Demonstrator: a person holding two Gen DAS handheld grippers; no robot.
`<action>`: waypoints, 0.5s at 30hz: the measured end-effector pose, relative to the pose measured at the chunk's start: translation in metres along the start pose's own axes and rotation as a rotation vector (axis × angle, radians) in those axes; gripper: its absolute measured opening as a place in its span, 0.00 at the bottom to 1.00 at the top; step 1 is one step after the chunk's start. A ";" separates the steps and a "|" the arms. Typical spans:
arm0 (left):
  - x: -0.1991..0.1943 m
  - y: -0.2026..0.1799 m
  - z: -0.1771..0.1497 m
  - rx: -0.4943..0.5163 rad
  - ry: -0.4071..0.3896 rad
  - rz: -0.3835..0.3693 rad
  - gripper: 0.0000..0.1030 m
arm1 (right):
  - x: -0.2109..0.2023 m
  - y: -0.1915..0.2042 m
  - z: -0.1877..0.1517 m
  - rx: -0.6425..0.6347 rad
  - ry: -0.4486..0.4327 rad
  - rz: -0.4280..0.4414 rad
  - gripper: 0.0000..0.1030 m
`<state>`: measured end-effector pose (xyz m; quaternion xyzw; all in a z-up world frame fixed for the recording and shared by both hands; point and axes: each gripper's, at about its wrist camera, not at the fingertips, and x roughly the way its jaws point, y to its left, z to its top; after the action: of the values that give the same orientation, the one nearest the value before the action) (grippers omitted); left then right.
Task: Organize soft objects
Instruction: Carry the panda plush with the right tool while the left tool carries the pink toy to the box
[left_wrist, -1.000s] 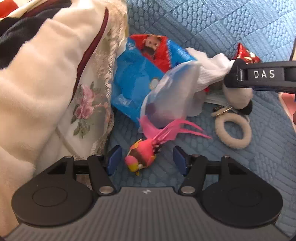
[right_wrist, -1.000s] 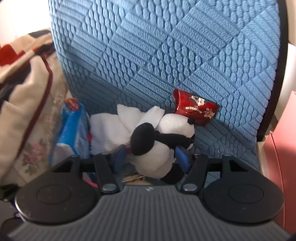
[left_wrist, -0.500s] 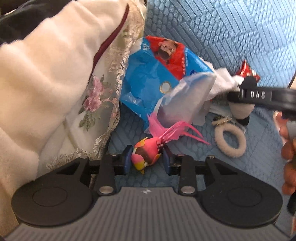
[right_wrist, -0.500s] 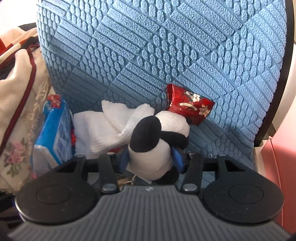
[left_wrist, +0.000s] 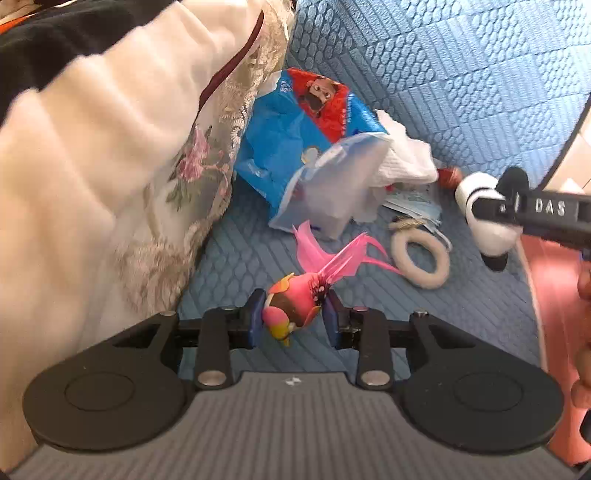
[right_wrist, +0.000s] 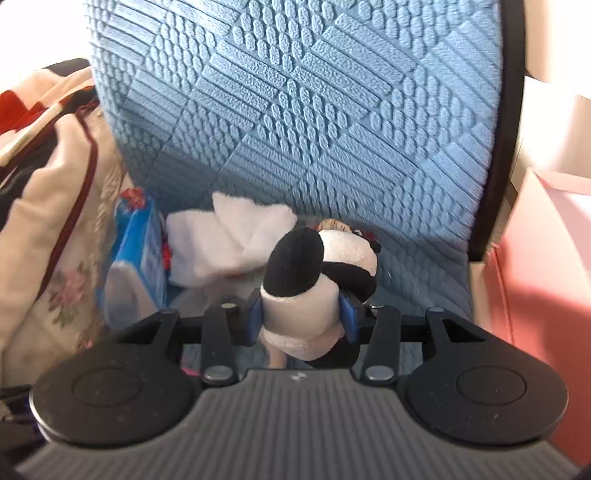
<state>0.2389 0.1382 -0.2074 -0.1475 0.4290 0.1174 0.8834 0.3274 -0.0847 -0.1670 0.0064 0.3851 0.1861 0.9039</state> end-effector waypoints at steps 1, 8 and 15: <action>-0.004 -0.002 -0.002 -0.001 0.001 0.000 0.38 | -0.006 -0.001 -0.003 -0.003 0.010 0.005 0.44; -0.036 -0.015 -0.013 -0.025 -0.007 -0.032 0.38 | -0.050 -0.008 -0.021 -0.017 0.025 0.019 0.44; -0.073 -0.027 -0.026 -0.035 -0.035 -0.055 0.38 | -0.090 -0.008 -0.047 -0.025 0.047 0.039 0.44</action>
<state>0.1854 0.0975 -0.1603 -0.1727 0.4073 0.1033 0.8909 0.2403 -0.1287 -0.1387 -0.0016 0.4039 0.2087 0.8907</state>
